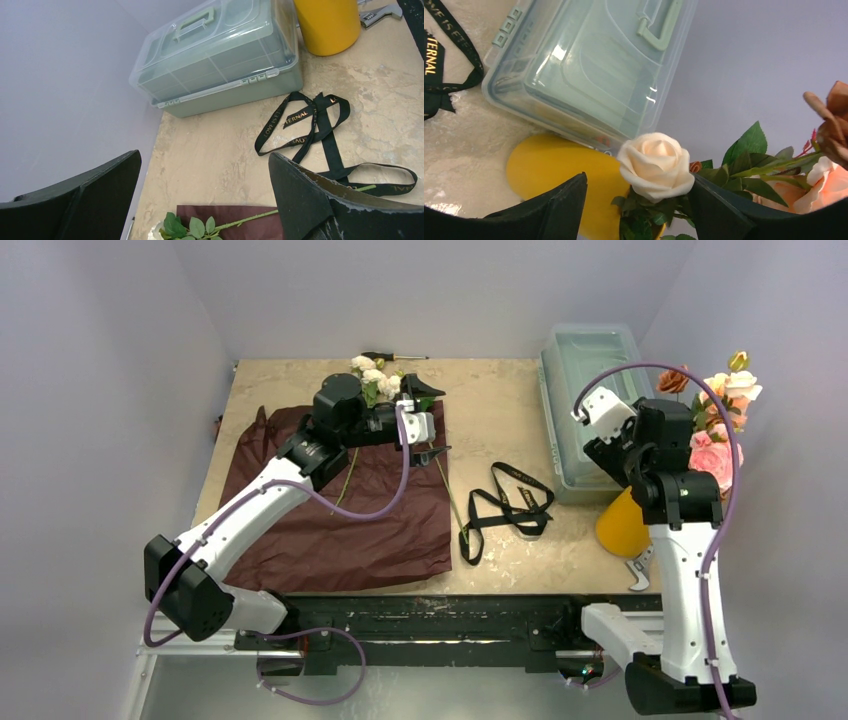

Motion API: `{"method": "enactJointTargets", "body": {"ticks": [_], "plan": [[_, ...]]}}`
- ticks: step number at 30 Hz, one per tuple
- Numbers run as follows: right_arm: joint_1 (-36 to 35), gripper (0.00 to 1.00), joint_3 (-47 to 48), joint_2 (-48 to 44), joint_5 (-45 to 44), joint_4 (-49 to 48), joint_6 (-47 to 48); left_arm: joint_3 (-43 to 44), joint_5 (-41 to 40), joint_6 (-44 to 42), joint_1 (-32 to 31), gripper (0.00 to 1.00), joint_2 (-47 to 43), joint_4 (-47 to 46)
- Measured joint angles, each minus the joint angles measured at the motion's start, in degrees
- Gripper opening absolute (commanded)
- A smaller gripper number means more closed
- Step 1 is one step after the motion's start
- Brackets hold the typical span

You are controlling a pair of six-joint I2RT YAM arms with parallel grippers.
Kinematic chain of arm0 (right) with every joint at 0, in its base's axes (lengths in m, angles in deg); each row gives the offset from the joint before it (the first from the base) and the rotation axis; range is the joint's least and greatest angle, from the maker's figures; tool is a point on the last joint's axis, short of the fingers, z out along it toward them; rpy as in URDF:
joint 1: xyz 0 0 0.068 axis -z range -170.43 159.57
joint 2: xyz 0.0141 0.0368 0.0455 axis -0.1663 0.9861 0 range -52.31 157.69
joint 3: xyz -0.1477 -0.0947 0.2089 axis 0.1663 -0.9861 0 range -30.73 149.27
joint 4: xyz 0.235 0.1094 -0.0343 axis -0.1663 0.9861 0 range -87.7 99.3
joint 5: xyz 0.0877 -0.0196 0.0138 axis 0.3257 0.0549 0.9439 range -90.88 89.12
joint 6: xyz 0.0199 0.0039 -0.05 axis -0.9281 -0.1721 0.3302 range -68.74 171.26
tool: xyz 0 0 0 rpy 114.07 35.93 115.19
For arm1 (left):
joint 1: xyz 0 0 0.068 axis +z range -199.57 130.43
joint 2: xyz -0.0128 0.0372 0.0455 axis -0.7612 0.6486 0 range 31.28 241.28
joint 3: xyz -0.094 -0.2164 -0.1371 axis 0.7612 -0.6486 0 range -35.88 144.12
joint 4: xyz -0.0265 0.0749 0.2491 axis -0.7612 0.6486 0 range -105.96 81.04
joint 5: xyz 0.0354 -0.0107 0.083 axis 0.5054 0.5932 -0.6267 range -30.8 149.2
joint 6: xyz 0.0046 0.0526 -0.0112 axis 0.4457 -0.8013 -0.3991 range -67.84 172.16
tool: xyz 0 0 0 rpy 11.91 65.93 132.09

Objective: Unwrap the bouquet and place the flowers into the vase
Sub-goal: Insert the fake flower into the vase.

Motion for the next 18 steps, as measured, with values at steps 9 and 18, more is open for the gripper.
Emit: {"method": "enactJointTargets", "body": {"ticks": [9,18], "plan": [[0.0,0.85,6.14,1.18,6.25,5.66,-0.85,0.0,-0.11,1.55,0.0,1.0,0.66,0.02],[-0.02,0.93,15.98,8.17,15.39,6.8,-7.52,1.51,-5.88,16.81,-0.11,1.0,5.14,1.51]]}}
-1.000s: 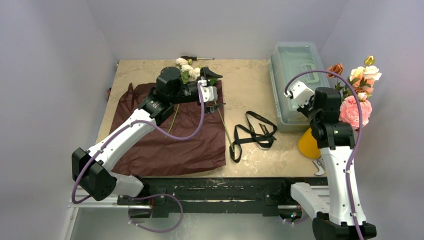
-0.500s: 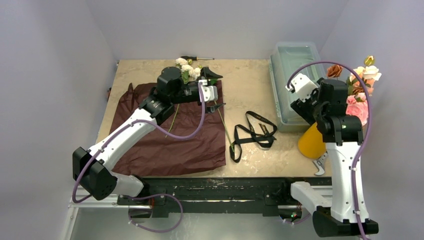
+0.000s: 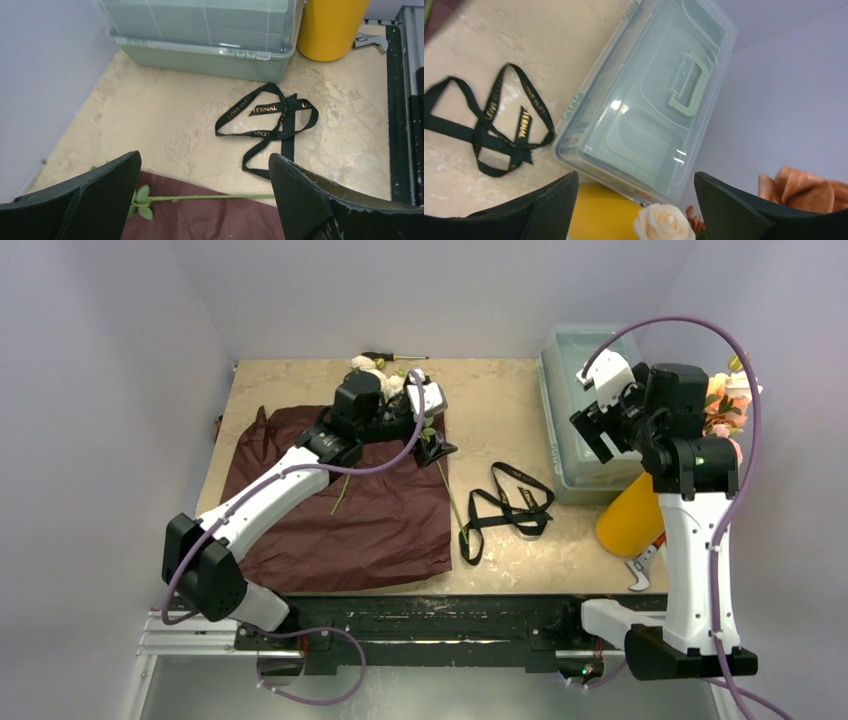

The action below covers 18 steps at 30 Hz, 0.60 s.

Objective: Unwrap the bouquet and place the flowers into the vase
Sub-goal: Insert the fake flower into the vase, then pick up the fake flower from the wrapping paper.

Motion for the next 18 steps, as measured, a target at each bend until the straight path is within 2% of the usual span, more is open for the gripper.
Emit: {"method": "enactJointTargets", "body": {"ticks": [2,4,8,12,18], "plan": [[-0.15,0.98,2.16,2.19,2.1,-0.13,-2.08,0.66,-2.29,4.2,0.02,1.0,1.88,1.81],[-1.07,0.98,4.31,4.2,3.37,-0.33,-3.93,1.33,-4.83,8.24,0.04,1.0,3.8,3.52],[-7.52,0.98,6.6,7.82,3.52,-2.69,-7.82,1.62,-10.29,19.89,0.92,1.0,8.02,6.27],[-10.93,0.98,8.33,11.08,5.01,-3.61,-10.36,-0.26,-13.2,31.93,4.13,1.0,11.19,5.14],[-11.02,0.98,10.67,13.55,6.19,-4.9,-12.57,-2.4,-18.84,45.94,6.01,0.8,18.29,1.14]]}}
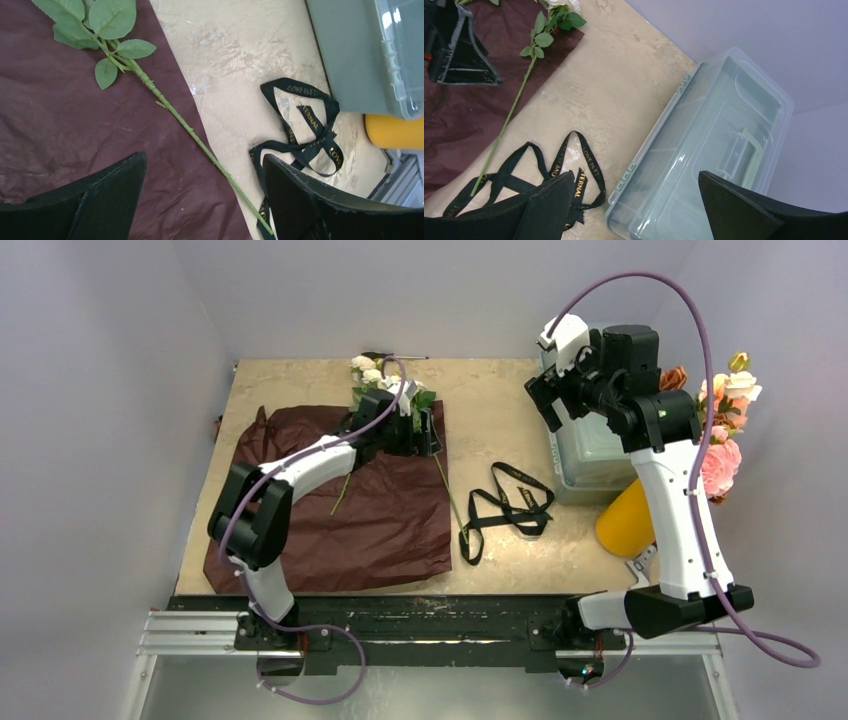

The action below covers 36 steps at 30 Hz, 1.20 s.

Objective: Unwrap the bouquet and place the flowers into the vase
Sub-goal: Pick up the fake flower from the wrapping paper.

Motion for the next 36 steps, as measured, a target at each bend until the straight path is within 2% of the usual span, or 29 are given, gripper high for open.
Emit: {"method": "enactJointTargets", "body": {"ticks": [4,9,12,16,30,32,36], "plan": [[-0.02,0.98,0.0,-0.11,0.09,-0.09,-0.52,-1.46,-0.7,6.08,0.11,0.65,3.45,-5.2],[-0.02,0.98,0.0,-0.13,0.07,0.15,-0.52,-3.98,2.99,14.49,2.19,0.48,8.63,-17.14],[-0.02,0.98,0.0,-0.13,0.02,0.22,-0.52,-4.7,5.84,19.19,3.48,0.46,12.96,-23.56],[0.0,0.98,0.0,-0.13,0.02,0.33,-0.46,-5.25,7.85,24.0,3.65,0.47,16.63,-28.79],[0.0,0.98,-0.04,-0.11,-0.17,1.46,-0.24,-8.83,8.7,35.69,3.54,0.43,23.87,-45.42],[-0.02,0.98,-0.07,-0.11,-0.17,1.46,-0.22,-8.04,8.9,36.87,3.54,0.41,25.05,-46.9],[0.0,0.98,-0.13,-0.11,-0.17,1.46,-0.11,-5.11,9.92,38.82,3.54,0.25,28.33,-48.78]]}}
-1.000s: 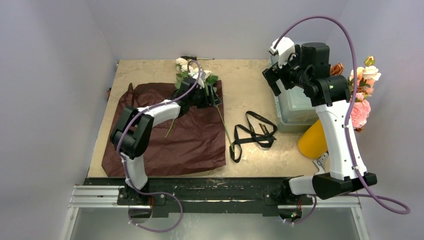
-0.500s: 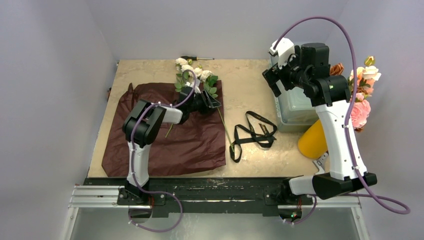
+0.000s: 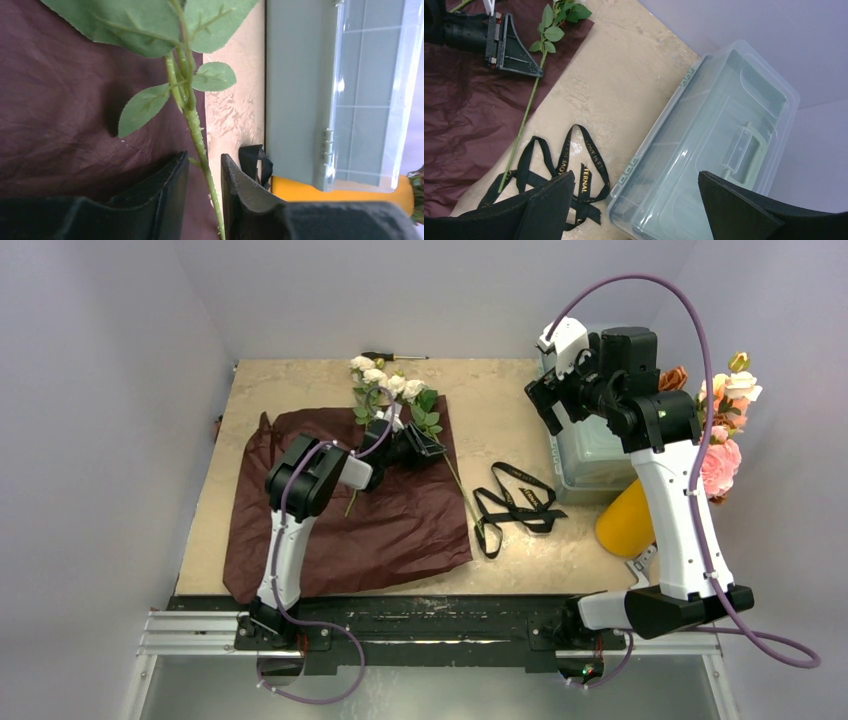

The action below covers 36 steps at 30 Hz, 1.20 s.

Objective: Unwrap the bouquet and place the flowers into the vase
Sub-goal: Pick up the fake flower from the wrapping paper.

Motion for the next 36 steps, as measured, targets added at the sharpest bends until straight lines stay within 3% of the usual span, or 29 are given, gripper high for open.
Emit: {"method": "enactJointTargets", "body": {"ticks": [2,5,6,10,16,21,31,36], "plan": [[0.0,0.98,0.0,0.0,0.0,0.02,0.0,0.66,0.35,0.9,0.04,0.28,1.11,-0.61],[-0.02,0.97,0.0,0.0,0.02,0.02,0.0,1.18,1.01,2.03,0.26,0.52,1.79,-1.11],[0.0,0.97,0.0,0.0,0.02,0.02,0.0,1.62,1.6,3.13,0.37,0.51,1.95,-1.66],[-0.02,0.97,0.0,0.04,0.02,0.07,0.0,4.39,2.14,3.91,0.5,0.37,2.78,-2.34],[-0.02,0.98,0.0,0.11,0.02,0.42,0.0,6.27,2.6,4.94,0.74,0.28,5.6,-2.78],[0.0,0.97,0.0,0.13,0.02,0.42,0.0,8.15,2.69,5.4,0.76,0.0,7.5,-2.62],[0.0,0.96,-0.02,0.15,0.28,0.37,-0.15,9.01,4.13,4.96,0.92,0.0,7.61,-2.25],[-0.02,0.96,-0.02,0.09,2.34,-0.15,-0.98,9.01,6.29,2.34,1.27,0.0,1.92,-1.03]]}}
